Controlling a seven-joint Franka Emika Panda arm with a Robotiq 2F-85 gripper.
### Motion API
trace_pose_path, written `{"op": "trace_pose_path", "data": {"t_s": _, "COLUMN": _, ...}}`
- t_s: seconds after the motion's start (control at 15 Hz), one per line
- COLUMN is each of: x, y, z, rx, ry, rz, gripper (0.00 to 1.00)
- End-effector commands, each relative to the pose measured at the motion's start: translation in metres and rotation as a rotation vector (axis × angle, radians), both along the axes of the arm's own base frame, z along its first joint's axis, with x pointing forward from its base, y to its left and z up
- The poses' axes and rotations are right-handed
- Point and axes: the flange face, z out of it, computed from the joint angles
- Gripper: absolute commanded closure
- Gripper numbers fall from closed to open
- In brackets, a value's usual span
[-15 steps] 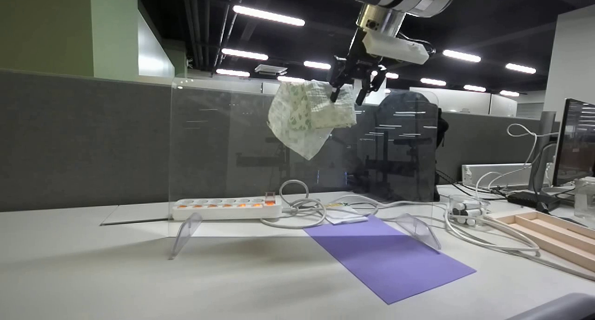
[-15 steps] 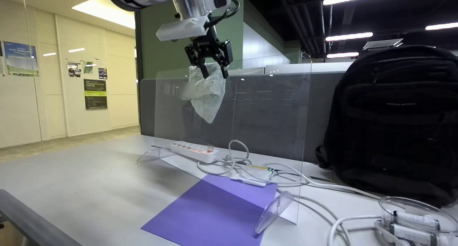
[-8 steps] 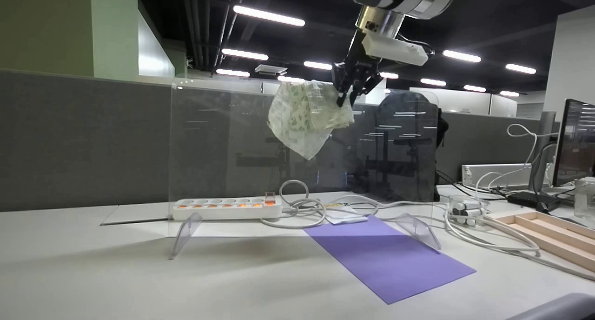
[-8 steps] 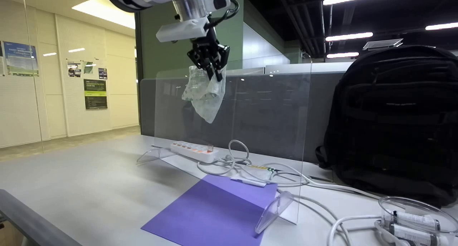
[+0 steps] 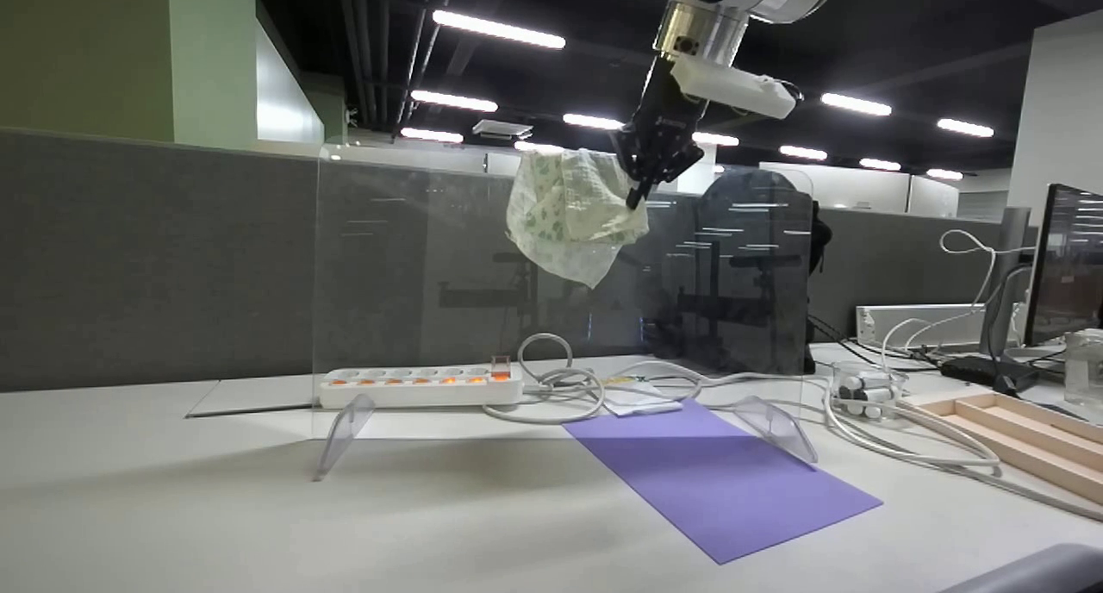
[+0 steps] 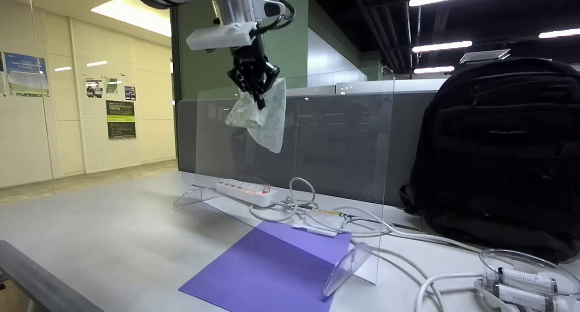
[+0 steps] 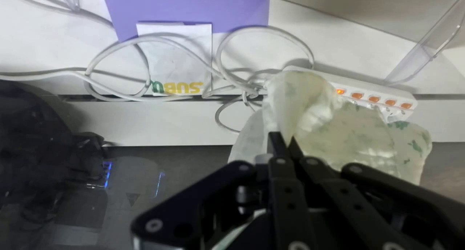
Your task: Remove the cloth from the glass and put it on the table
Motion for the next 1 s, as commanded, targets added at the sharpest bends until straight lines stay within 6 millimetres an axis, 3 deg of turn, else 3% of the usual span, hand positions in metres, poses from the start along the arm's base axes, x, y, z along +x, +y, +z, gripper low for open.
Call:
{"op": "trace_pose_path", "data": {"t_s": 0.0, "x": -0.016, "y": 0.009, "z": 0.004, "rx": 0.015, "ry": 0.091, "rz": 0.055, "gripper": 1.00}}
{"op": "trace_pose_path", "data": {"t_s": 0.47, "x": -0.066, "y": 0.028, "z": -0.038, "rx": -0.017, "ry": 0.359, "rz": 0.161, "gripper": 1.00}}
{"op": "trace_pose_path", "data": {"t_s": 0.93, "x": -0.100, "y": 0.021, "z": -0.090, "rx": -0.120, "ry": 0.451, "rz": 0.169, "gripper": 1.00}}
